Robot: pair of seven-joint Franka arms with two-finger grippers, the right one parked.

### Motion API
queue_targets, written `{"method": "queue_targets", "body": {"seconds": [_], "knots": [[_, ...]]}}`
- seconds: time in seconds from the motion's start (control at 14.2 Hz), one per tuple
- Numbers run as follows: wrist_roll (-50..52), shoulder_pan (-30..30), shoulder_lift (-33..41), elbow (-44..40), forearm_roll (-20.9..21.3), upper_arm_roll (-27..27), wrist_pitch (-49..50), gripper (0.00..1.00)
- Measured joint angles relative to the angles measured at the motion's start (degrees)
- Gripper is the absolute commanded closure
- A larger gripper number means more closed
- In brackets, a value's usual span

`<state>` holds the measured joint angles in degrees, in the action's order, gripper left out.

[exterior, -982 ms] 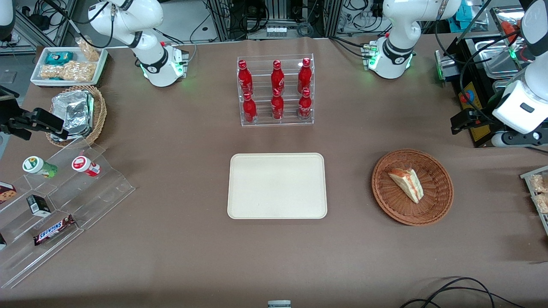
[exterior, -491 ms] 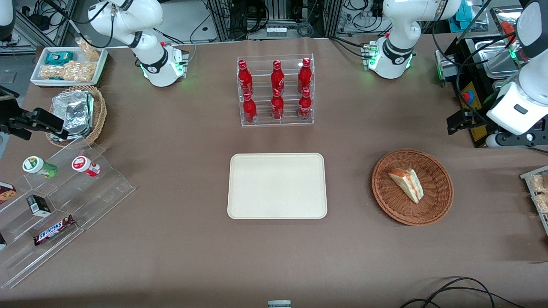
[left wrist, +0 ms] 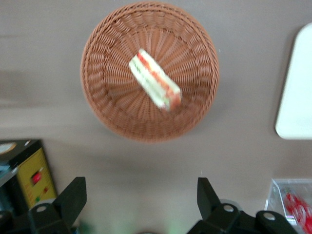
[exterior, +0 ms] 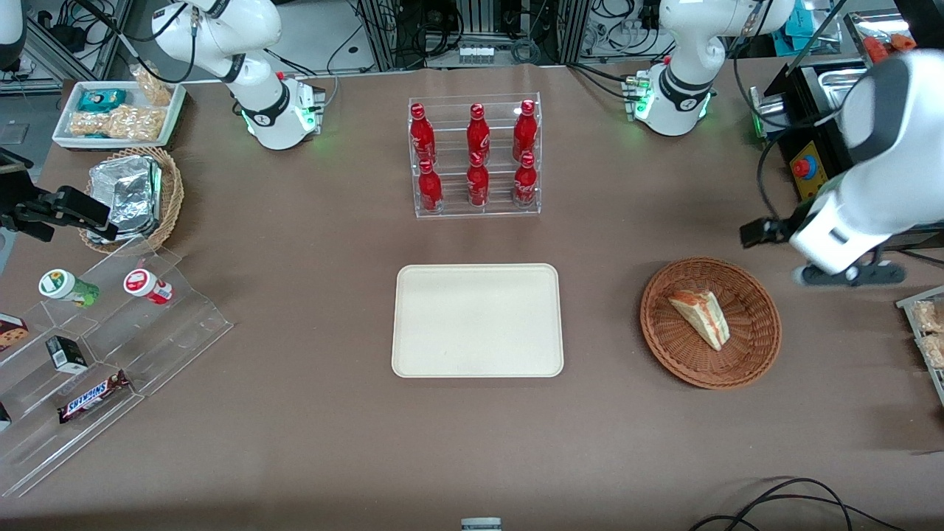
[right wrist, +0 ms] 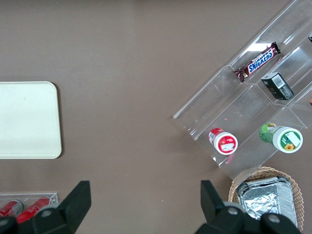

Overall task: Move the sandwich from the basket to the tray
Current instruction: 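Lower the open left gripper over the sandwich in the wicker basket, then close the left gripper on the sandwich and lift it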

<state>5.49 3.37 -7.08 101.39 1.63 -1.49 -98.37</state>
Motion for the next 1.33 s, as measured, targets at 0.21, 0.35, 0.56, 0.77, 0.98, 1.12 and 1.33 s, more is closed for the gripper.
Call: {"method": "queue_targets", "body": {"seconds": [0.21,0.35,0.56,0.77,0.98,1.12,1.33], "knots": [[4.13,0.02,-1.97,8.89,0.0,0.0,-12.97,0.0],[10.46,0.03,-2.47,13.44,0.0,0.0,-19.27,0.0],[27.37,0.07,-3.42,16.43,0.01,-0.07,-23.92,0.0],[45.59,0.24,-6.19,16.79,0.03,-0.55,-27.83,0.0],[53.69,0.28,-9.64,16.79,0.03,-0.67,-31.17,0.0],[54.81,0.27,-11.76,16.77,0.03,-0.66,-32.35,0.32],[55.11,0.27,-13.34,16.72,0.03,-0.66,-32.62,0.88]]}}
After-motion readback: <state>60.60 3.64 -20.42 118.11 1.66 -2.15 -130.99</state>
